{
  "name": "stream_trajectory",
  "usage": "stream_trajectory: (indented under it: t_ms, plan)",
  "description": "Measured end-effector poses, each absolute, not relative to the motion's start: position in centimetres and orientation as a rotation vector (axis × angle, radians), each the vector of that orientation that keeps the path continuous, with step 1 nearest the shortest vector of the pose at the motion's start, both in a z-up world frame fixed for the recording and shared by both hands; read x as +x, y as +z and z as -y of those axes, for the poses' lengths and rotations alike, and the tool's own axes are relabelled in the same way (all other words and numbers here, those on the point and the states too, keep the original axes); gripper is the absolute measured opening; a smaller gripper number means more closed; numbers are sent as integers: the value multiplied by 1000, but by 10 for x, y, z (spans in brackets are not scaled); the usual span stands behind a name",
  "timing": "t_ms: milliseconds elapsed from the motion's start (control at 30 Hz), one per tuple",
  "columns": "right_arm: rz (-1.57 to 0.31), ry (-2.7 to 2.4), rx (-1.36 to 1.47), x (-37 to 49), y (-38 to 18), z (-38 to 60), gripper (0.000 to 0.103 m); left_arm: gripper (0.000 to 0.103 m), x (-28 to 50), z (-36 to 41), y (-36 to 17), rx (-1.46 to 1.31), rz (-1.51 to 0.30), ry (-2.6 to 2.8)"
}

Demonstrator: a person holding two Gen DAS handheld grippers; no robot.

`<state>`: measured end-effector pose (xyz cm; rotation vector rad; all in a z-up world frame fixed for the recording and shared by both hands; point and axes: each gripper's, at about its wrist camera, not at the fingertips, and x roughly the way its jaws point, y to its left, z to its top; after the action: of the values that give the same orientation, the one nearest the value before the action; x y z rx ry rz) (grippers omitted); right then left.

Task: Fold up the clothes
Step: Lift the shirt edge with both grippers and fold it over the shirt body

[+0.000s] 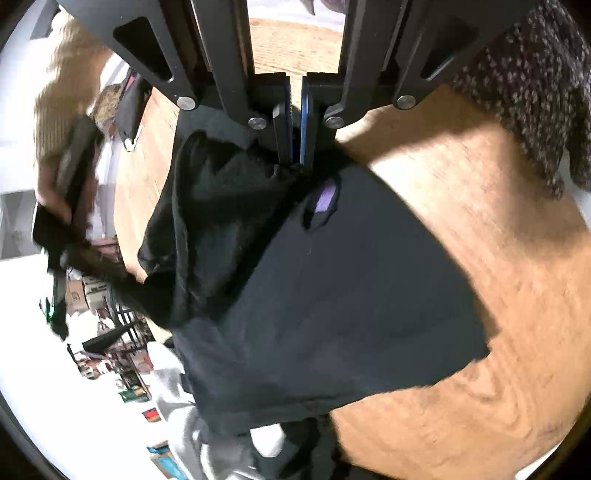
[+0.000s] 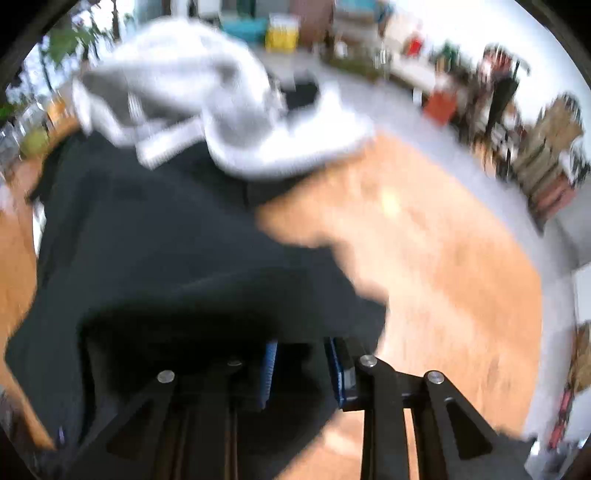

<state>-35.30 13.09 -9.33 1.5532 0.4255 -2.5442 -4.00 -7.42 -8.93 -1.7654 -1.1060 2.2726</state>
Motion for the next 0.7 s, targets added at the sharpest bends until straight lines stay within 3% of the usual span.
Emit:
stream_trajectory:
  t_ms: [133,233,300,433,500,600,700]
  plan:
    - [-321,-2615,1447,-368,-67,-125,47,4,-38,94,-85,-1895,1119,2355]
    - [-340,-2519,1585,-365,-78,-128,39,7,-36,111,-70,-1940,1065,2500]
    - [-448,-2432,1666,-351,-91,-137,31,7,-44,101,-55,-1928,880,2534]
    - [-522,-2297,1766,-327,-110,-137,26,7,-66,39,-38,-1825,441,2488]
    - [-526,-2268,1785,-331,-117,-131,26,7,-82,12,-47,-1831,357,2418]
    - [-542,-2305,1789,-347,-123,-119,26,7,-103,9,-76,-1962,360,2382]
    - [-510,-2343,1776,-364,-128,-117,26,7,-107,37,-86,-1957,577,2352]
